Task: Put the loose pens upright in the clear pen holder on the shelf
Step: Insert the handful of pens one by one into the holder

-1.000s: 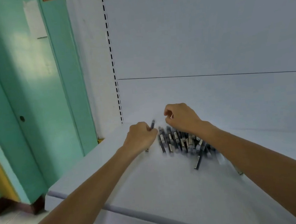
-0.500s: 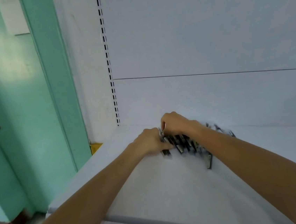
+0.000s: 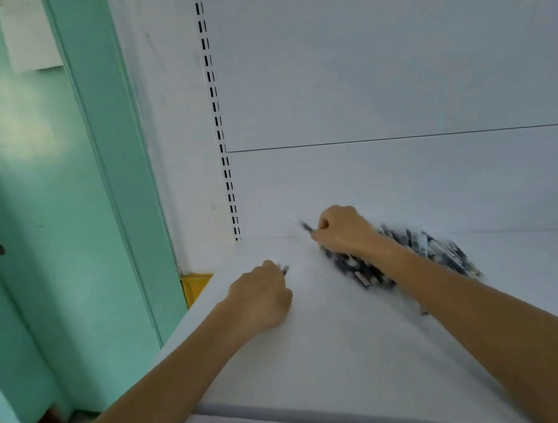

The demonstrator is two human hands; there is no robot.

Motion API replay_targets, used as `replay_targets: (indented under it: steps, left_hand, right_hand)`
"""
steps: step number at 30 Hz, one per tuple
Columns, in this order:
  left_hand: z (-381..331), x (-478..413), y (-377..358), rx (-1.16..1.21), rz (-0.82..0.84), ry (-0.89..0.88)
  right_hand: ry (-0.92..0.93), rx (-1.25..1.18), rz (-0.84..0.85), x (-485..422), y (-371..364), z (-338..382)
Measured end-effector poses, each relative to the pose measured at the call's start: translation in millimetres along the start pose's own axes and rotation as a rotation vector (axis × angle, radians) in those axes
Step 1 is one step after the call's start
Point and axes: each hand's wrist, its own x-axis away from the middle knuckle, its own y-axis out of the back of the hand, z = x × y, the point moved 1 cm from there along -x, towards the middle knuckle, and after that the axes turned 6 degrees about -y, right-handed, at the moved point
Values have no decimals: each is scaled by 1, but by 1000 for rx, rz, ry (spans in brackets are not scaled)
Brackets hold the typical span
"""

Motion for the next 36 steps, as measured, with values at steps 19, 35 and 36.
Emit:
replay_targets:
  steps: [19,35,36]
  left_hand:
    - [-355,30,-39,833,127,-621]
    - [-612,47,-109,1016,286,-621]
    - [-617,42,-111,1003,286,-621]
  right_hand:
    - [-311,-258,-524,235,231,-292]
    - [-403,-292,-876,378,354,-505]
    - [-401,-292,-888,374,352,-513]
